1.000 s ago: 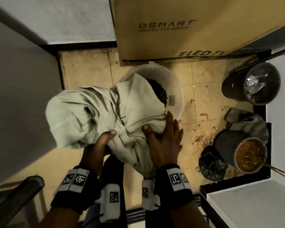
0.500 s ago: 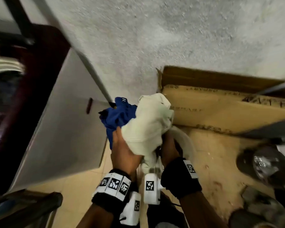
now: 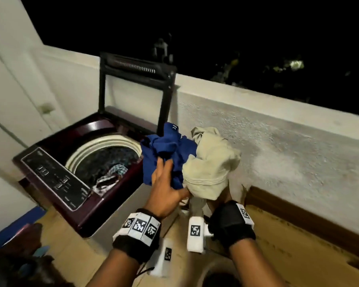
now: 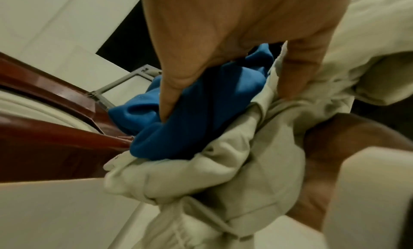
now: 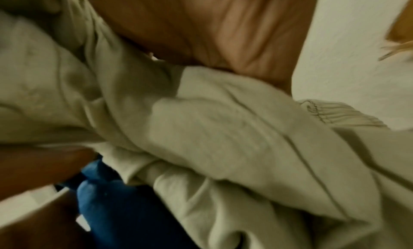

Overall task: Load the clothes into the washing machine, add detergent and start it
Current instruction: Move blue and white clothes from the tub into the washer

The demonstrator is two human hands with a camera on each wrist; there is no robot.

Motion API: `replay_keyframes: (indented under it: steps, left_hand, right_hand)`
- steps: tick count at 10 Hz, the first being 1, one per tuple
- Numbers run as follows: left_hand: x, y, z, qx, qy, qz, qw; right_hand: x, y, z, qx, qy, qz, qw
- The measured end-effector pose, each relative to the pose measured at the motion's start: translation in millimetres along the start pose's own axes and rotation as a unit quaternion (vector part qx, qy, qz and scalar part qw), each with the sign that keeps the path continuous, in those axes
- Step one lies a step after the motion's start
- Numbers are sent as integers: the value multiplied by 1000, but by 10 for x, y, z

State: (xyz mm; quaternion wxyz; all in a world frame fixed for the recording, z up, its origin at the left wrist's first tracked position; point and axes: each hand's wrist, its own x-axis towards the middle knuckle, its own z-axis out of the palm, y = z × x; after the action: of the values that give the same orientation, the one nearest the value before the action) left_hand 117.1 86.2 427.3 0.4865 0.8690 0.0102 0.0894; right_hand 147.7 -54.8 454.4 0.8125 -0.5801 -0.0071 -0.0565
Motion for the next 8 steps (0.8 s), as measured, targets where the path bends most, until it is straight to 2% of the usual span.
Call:
replay_keyframes:
  steps: [1,2,3,4,5,6,7,8]
  left_hand:
    - [184,-8,-297,-196,52,-5,979]
    - [342,-18,-643,-352,150,-64,922]
    - [550,-67,-1062,-405,267,-107,868]
    - [677,-186,-1467,-400,293,-99,863]
    - [774,-513,-1853,-355,260,-67,896]
    - [886,-788,-2204,-301,281,-81,908]
    - [1020,-1014,-2515,-288,306,-108,901]
    - [1125,-1167,-2775,-320,268,-87,905]
  right_hand:
    - [256,116,132,380,-271,41,883]
    - [365,137,460,293,-257,19,921]
    - [486,208,882,218,-269,206,915]
    - [697,319,1249,119,-137,273,945]
    - [609,205,1822,94,-117,243,958]
    - [407,29,2367,101,-119,218,963]
    - [481,152,2700,108,-108,253,955]
    - [620,279,3073,85,-122,333,931]
